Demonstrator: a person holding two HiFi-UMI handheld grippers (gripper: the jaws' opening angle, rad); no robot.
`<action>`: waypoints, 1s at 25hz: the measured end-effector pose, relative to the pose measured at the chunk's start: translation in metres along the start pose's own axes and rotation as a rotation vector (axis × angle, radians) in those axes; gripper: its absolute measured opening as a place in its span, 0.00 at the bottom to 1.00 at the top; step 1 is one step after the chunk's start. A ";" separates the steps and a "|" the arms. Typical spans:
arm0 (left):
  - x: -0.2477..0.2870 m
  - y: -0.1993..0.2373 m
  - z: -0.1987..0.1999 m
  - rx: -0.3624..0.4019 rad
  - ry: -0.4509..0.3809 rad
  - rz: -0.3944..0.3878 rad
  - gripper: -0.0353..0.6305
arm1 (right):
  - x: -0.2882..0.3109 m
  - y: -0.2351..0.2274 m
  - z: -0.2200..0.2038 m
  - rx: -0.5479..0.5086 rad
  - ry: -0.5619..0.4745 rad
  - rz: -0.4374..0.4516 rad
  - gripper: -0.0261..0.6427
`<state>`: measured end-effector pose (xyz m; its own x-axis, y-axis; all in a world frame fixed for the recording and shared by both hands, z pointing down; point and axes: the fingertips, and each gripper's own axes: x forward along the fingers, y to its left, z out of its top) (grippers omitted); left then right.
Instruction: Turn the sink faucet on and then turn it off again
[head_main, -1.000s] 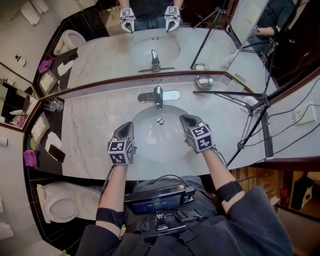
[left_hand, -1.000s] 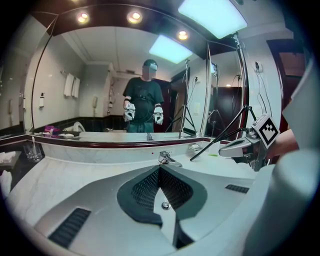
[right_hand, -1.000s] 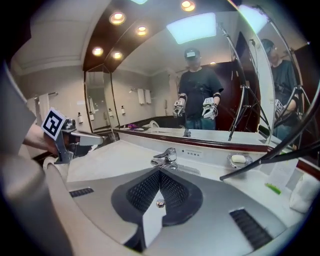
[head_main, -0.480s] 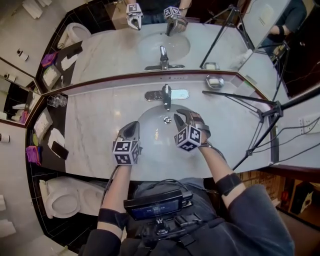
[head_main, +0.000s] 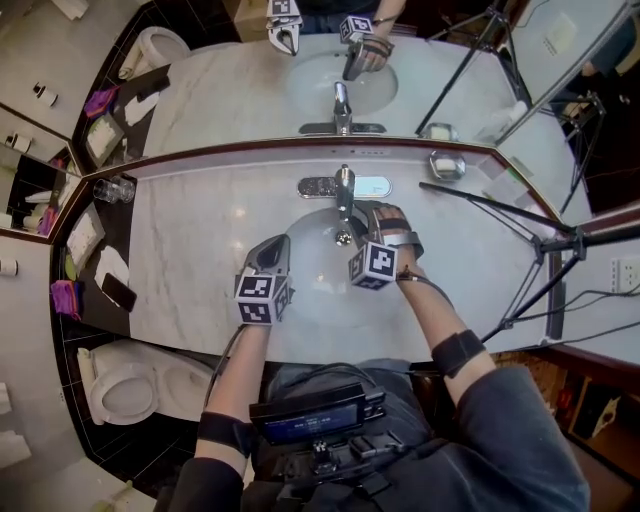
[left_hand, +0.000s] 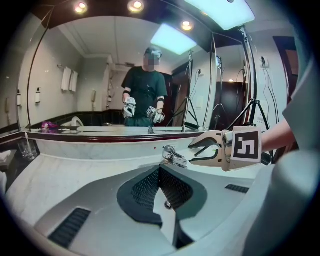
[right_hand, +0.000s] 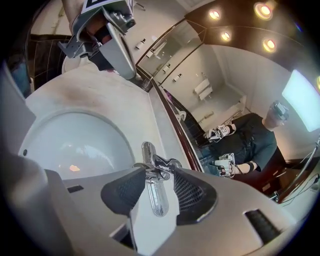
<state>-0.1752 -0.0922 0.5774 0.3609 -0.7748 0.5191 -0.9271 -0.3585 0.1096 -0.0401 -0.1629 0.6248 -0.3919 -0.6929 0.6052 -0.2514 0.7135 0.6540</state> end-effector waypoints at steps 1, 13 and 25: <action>0.002 0.000 0.001 0.001 0.001 -0.001 0.06 | 0.005 0.000 0.000 -0.012 0.001 0.003 0.34; 0.018 0.008 0.001 -0.018 0.016 -0.002 0.06 | 0.043 -0.003 0.012 -0.101 0.018 0.016 0.34; 0.023 0.017 -0.002 -0.024 0.027 0.003 0.06 | 0.060 -0.007 0.007 -0.082 0.030 0.091 0.35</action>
<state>-0.1829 -0.1149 0.5931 0.3554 -0.7615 0.5421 -0.9305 -0.3431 0.1282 -0.0679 -0.2083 0.6532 -0.3830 -0.6295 0.6760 -0.1429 0.7634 0.6299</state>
